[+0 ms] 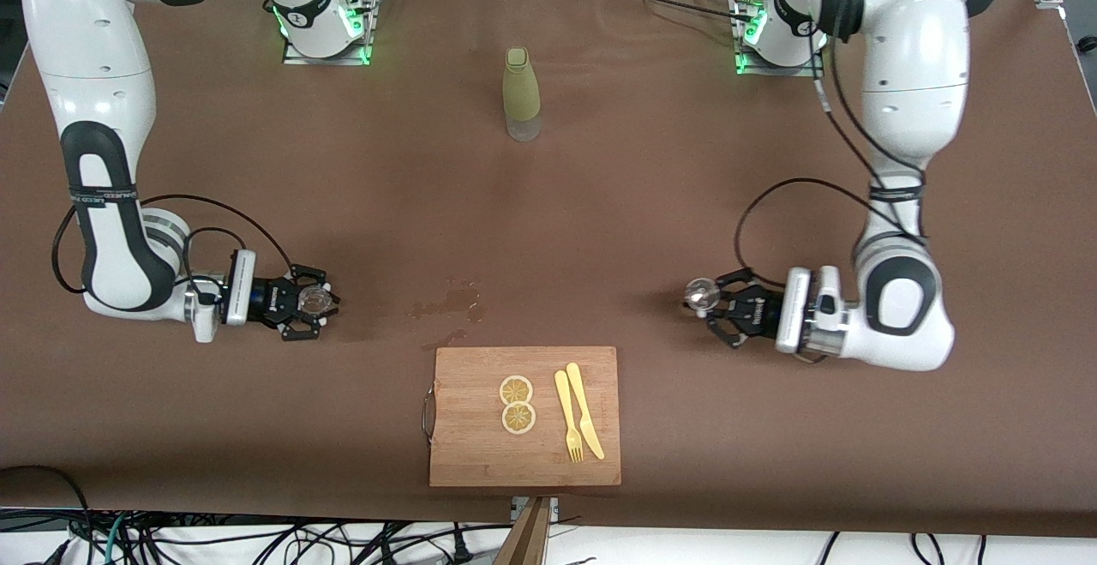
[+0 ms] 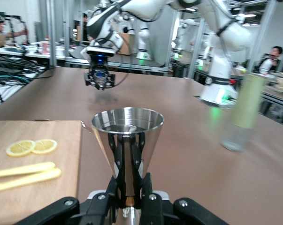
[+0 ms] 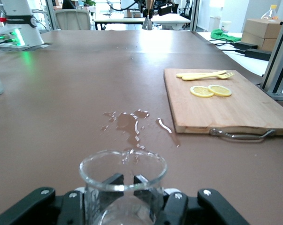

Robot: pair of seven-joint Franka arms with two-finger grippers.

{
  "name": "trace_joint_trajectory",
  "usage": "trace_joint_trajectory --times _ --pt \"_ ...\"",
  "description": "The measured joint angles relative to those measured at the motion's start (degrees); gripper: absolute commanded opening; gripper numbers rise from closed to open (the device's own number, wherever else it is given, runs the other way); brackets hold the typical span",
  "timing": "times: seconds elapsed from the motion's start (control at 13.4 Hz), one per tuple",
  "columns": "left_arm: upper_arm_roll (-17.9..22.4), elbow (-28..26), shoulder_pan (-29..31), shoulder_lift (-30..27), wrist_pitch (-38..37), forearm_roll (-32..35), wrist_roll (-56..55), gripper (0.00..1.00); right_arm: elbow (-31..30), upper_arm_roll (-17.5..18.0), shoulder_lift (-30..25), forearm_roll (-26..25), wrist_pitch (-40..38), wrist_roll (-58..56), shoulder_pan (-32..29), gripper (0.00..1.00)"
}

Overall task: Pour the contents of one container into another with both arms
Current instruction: 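Tilt the glass cup upright and move both grippers apart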

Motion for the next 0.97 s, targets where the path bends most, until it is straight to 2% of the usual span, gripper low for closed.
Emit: trace_joint_trajectory --times 0.3,0.52,0.75,0.97 --pt "-0.74 -0.99 6.96 0.02 -7.72 9.89 7.19 0.0 -3.9 -3.29 0.47 2.1 -4.67 -8.21 -1.78 0.21" --pt "-0.77 -1.81 10.43 0.99 -10.49 14.93 13.72 0.0 -5.17 -5.44 2.14 3.99 -6.3 -11.33 -2.17 0.25" --pt "-0.68 -2.33 12.31 2.93 -10.82 16.28 18.95 0.0 -5.21 -6.07 3.58 4.82 -6.27 -12.32 -2.16 0.26" --pt "-0.13 -2.42 13.2 5.23 -11.06 16.38 23.32 0.0 -5.22 -6.46 5.06 6.72 -6.23 -13.69 -2.14 0.33"
